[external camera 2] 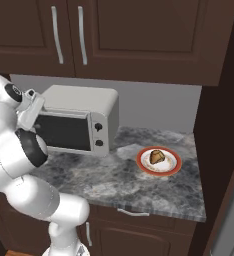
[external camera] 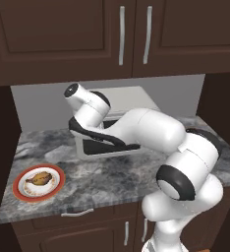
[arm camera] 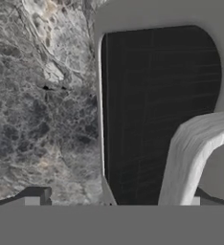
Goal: Open the toaster oven door. Place the bread on the top rack in the toaster oven and place the chicken drumstick on the bottom rack.
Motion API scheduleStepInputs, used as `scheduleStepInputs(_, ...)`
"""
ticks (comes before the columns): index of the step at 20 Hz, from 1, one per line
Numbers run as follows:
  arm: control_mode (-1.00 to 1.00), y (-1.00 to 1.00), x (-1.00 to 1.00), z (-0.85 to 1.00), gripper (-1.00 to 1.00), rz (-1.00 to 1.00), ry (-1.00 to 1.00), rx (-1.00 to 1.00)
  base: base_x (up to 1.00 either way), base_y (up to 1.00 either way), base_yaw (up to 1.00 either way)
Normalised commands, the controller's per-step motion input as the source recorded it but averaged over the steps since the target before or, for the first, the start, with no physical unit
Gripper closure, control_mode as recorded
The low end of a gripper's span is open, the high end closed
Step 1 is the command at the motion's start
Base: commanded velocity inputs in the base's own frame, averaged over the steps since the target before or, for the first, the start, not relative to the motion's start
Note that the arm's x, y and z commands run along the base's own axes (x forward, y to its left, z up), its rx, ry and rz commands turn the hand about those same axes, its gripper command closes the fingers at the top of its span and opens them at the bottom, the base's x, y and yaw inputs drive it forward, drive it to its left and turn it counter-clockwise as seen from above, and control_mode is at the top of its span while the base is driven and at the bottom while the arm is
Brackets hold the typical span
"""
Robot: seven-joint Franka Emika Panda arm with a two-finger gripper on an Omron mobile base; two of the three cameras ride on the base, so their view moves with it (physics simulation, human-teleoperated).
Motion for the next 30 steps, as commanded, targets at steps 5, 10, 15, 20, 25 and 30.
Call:
scheduleStepInputs(5, -1.00, 0.08, -0.68, -0.79, -1.00, -0.03, -0.05, 0.03, 0.00, 0.00, 0.00)
scheduleStepInputs(10, -1.00, 0.06, -0.79, -0.66, -1.00, -0.04, -0.23, 0.05, 0.00, 0.00, 0.00)
scheduleStepInputs(15, -1.00, 0.00, -0.73, -0.46, -1.00, -0.05, -0.16, 0.03, 0.00, 0.00, 0.00)
scheduleStepInputs(20, -1.00, 0.04, -0.62, -0.24, -1.00, -0.05, -0.06, 0.00, 0.00, 0.00, 0.00)
scheduleStepInputs(25, -1.00, 0.02, -0.59, -0.06, -1.00, -0.02, -0.13, 0.00, 0.00, 0.00, 0.00)
scheduleStepInputs(30, -1.00, 0.03, -0.52, 0.12, -1.00, 0.00, -0.24, -0.01, 0.00, 0.00, 0.00)
